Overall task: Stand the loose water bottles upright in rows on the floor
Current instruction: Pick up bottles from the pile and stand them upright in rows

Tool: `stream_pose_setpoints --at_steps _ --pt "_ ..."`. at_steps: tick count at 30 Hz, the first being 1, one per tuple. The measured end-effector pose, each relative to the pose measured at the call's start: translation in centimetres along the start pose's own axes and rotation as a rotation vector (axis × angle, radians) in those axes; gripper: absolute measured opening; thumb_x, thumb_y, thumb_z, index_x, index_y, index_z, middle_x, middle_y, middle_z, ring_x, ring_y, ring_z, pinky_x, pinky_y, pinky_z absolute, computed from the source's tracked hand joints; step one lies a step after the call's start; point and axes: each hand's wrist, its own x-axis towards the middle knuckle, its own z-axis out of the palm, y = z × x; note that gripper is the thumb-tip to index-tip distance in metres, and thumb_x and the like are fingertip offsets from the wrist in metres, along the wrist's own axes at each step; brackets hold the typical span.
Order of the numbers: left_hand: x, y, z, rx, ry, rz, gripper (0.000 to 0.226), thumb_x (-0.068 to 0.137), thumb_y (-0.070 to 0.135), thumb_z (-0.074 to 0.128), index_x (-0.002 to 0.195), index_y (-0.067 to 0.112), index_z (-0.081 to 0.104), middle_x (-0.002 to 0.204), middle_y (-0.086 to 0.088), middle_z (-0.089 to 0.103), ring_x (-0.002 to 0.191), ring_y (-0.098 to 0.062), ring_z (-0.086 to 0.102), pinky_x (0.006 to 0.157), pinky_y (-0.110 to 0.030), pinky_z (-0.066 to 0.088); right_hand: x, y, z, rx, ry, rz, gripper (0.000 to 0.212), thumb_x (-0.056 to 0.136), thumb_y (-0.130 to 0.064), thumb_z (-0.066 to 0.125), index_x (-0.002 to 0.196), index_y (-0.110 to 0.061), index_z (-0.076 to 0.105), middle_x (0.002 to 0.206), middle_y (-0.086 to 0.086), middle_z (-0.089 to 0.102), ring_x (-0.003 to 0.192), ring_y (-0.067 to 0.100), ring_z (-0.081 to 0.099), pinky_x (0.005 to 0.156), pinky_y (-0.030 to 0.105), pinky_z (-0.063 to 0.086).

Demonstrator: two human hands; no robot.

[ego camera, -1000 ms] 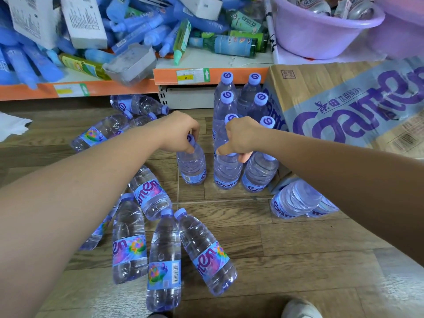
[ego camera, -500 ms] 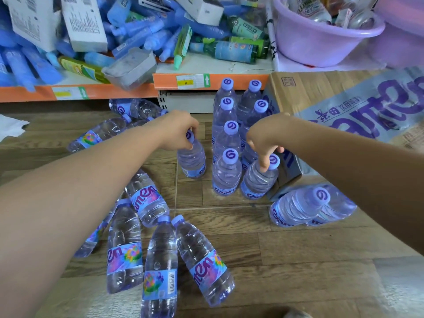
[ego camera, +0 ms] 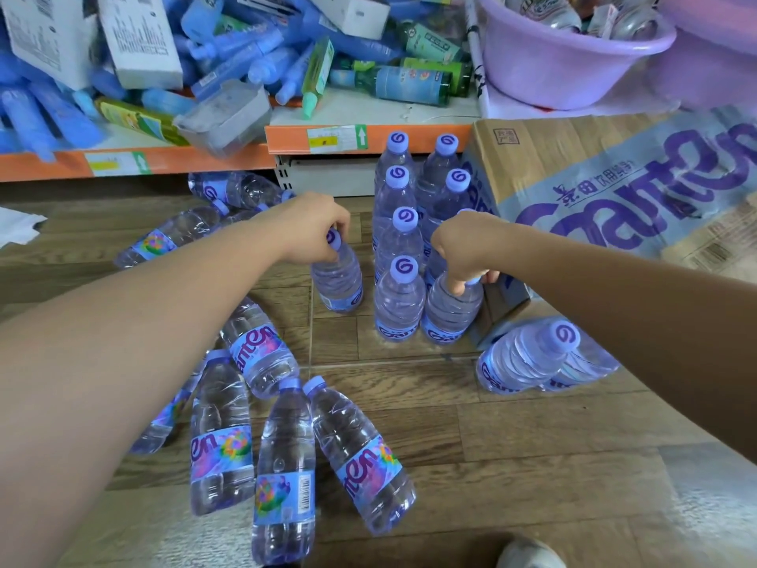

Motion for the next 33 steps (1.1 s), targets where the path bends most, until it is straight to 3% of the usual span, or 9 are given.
stream_pose_setpoints --at_steps 3,6,9,13,16,19,22,30,33 --pt "0.1 -0.2 0.0 -0.005 0.004 -0.009 0.026 0.077 0.023 0.072 0.101 0.017 0.065 0.091 0.0 0.047 0.099 -0.025 0.054 0.086 -0.038 0.049 0.0 -0.4 -0.2 -0.109 -0.024 0.008 0.012 0.083 -0.019 0.063 0.077 -0.013 0.055 0.053 -0.002 0.043 0.045 0.012 0.039 0.042 0.019 0.031" --pt "0.2 -0.4 0.0 -0.022 0.006 -0.028 0.025 0.078 0.022 0.07 0.101 0.017 0.065 0.091 -0.001 0.049 0.099 -0.025 0.054 0.086 -0.036 0.049 0.1 -0.7 -0.6 -0.122 -0.061 0.02 0.036 0.08 -0.028 0.07 0.058 -0.012 0.046 0.041 -0.001 0.046 0.05 0.015 0.041 0.053 0.023 0.038" --pt "0.6 -0.6 -0.2 -0.023 0.004 -0.052 0.023 0.08 0.022 0.067 0.102 0.013 0.065 0.101 -0.009 0.061 0.098 -0.027 0.057 0.083 -0.035 0.049 0.5 -0.5 -1.8 -0.022 -0.015 0.015 0.045 0.078 -0.04 0.071 0.058 -0.012 0.043 0.055 0.0 0.045 0.057 0.019 0.047 0.063 0.028 0.041" --pt "1.8 -1.4 -0.6 0.014 -0.021 -0.107 0.024 0.086 0.025 0.061 0.091 0.002 0.059 0.101 -0.016 0.055 0.097 -0.033 0.058 0.081 -0.038 0.05 2.4 0.1 -4.4 0.18 0.308 0.015 0.03 0.082 -0.003 0.049 0.056 -0.01 0.036 0.059 0.005 0.04 0.06 0.027 0.046 0.052 0.025 0.035" --pt "3.2 -2.0 -0.6 -0.022 -0.003 -0.145 0.025 0.088 0.024 0.06 0.104 0.006 0.056 0.108 -0.014 0.05 0.1 -0.035 0.055 0.087 -0.042 0.048 4.2 0.3 -5.5 0.285 0.612 0.044 0.008 0.086 -0.004 0.044 0.08 -0.006 0.048 0.08 0.01 0.046 0.078 0.031 0.046 0.057 0.029 0.031" --pt "4.8 -3.1 -0.7 0.009 0.06 -0.156 0.019 0.089 0.025 0.059 0.095 0.008 0.052 0.099 -0.019 0.054 0.094 -0.038 0.057 0.076 -0.04 0.047 6.4 0.5 -5.2 0.334 0.637 0.022 0.035 0.097 -0.024 0.04 0.125 -0.004 0.046 0.125 0.018 0.049 0.115 0.034 0.048 0.08 0.038 0.04" --pt "6.6 -4.1 -1.1 0.035 0.114 -0.145 0.018 0.088 0.024 0.059 0.096 0.008 0.056 0.101 -0.02 0.058 0.095 -0.038 0.058 0.072 -0.036 0.043 9.3 1.0 -4.3 0.312 0.619 -0.017 0.052 0.1 -0.035 0.035 0.141 -0.004 0.034 0.152 0.015 0.028 0.144 0.03 0.021 0.116 0.044 0.021" --pt "11.8 -5.7 -2.2 0.105 0.123 -0.111 0.022 0.091 0.021 0.053 0.101 0.002 0.052 0.105 -0.024 0.052 0.097 -0.041 0.055 0.08 -0.046 0.047 12.5 1.6 -2.6 0.356 0.545 -0.023 0.055 0.102 -0.029 0.026 0.151 -0.008 0.013 0.161 0.008 0.006 0.149 0.025 0.001 0.12 0.044 0.004" --pt "13.0 -5.7 -2.3 0.072 0.133 -0.125 0.028 0.092 0.015 0.051 0.116 0.001 0.052 0.113 -0.024 0.049 0.101 -0.043 0.054 0.085 -0.046 0.046 13.0 1.5 -2.6 0.414 0.558 -0.034 0.056 0.102 -0.03 0.027 0.151 -0.007 0.012 0.161 0.007 0.002 0.149 0.025 -0.002 0.12 0.043 0.002"
